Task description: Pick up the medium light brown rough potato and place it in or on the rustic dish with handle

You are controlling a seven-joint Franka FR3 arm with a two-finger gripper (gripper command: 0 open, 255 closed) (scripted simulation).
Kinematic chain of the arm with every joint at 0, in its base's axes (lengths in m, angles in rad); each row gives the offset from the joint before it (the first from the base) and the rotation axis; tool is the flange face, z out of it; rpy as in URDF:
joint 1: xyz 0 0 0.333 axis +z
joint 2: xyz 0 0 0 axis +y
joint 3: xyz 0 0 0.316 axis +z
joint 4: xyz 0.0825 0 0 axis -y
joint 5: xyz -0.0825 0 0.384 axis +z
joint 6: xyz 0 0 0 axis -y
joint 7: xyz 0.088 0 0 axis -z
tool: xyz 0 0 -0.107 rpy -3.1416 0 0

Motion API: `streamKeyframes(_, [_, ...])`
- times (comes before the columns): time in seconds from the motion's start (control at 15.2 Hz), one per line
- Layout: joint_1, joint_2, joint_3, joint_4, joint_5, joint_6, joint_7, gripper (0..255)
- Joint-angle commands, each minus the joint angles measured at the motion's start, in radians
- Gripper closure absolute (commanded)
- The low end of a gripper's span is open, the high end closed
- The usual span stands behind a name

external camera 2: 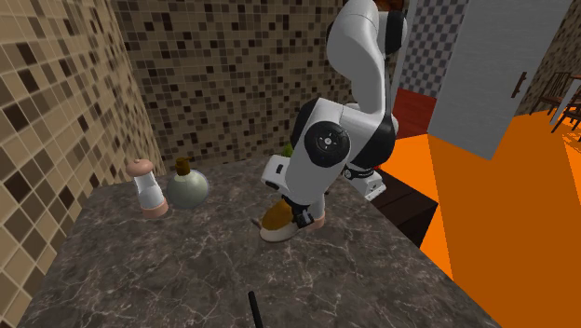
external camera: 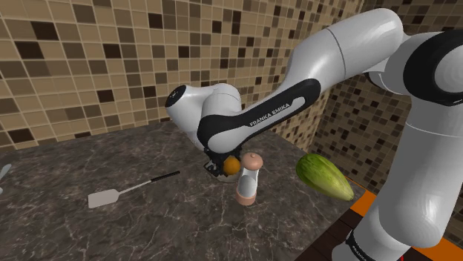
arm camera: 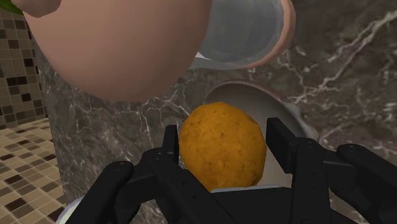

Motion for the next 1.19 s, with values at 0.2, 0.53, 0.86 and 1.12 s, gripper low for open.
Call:
streamKeyframes(0.2, [0.000, 0.000, 0.000, 0.000, 0.000, 0.000, 0.000, 0])
streamKeyframes(0.53, [0.028, 0.018, 0.014, 0.108, 0.010, -0.098, -0.004, 0])
streamKeyframes(0.86, [0.036, 0.025, 0.018, 0.138, 0.011, -0.125, -0.004, 0])
streamKeyframes(1.12, [0.036, 0.025, 0.018, 0.138, 0.011, -0.125, -0.004, 0])
